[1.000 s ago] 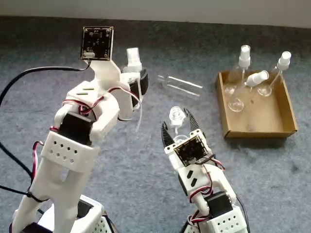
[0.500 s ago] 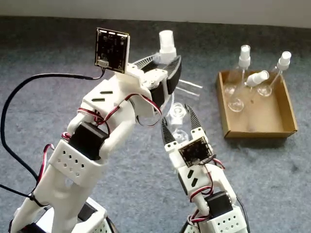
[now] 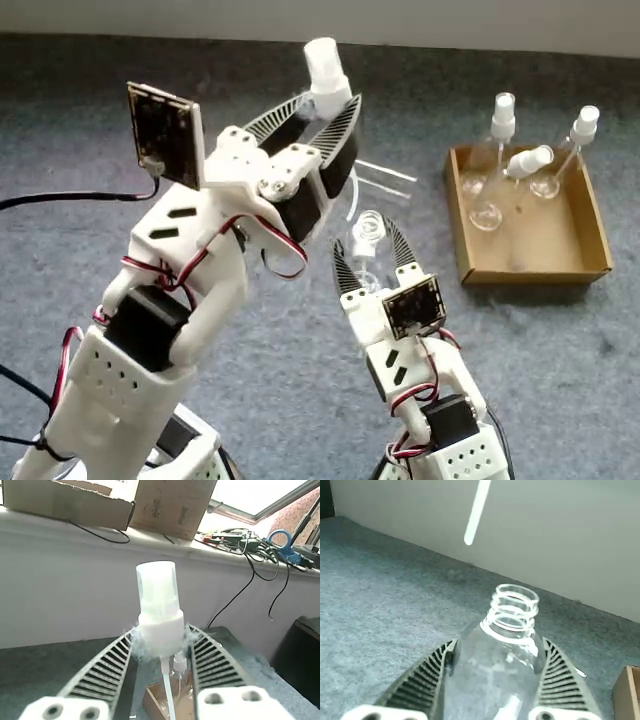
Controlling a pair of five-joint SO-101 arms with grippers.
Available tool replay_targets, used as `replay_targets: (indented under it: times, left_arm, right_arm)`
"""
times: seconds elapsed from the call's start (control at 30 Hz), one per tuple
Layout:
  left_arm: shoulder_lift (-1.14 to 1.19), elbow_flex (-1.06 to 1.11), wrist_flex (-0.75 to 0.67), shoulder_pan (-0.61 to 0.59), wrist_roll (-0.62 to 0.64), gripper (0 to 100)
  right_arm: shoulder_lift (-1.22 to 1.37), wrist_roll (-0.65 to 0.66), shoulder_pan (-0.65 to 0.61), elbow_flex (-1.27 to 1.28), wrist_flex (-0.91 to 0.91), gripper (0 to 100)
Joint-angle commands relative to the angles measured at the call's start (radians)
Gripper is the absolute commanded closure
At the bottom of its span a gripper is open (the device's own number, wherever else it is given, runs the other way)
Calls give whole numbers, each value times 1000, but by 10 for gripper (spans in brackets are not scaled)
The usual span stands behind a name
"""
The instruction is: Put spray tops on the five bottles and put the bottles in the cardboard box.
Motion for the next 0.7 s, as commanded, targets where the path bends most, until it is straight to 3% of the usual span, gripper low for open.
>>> replay_targets:
  times: [0.0, 0.13, 0.27, 0.47, 0.67]
  left_arm:
    - [-81, 134, -203, 18, -8, 996]
    - [-119, 326, -468, 18, -11, 996]
    - [-137, 403, -615, 18, -11, 996]
    - [-142, 401, -565, 18, -11, 996]
    - [-142, 351, -399, 19, -11, 996]
  right_arm:
    - [-19, -14, -19, 124, -27, 854]
    - [-19, -9, -41, 124, -22, 854]
    - [-19, -8, -38, 124, -22, 854]
    - [-19, -8, -36, 119, -22, 854]
    - [-16, -8, -35, 117, -21, 854]
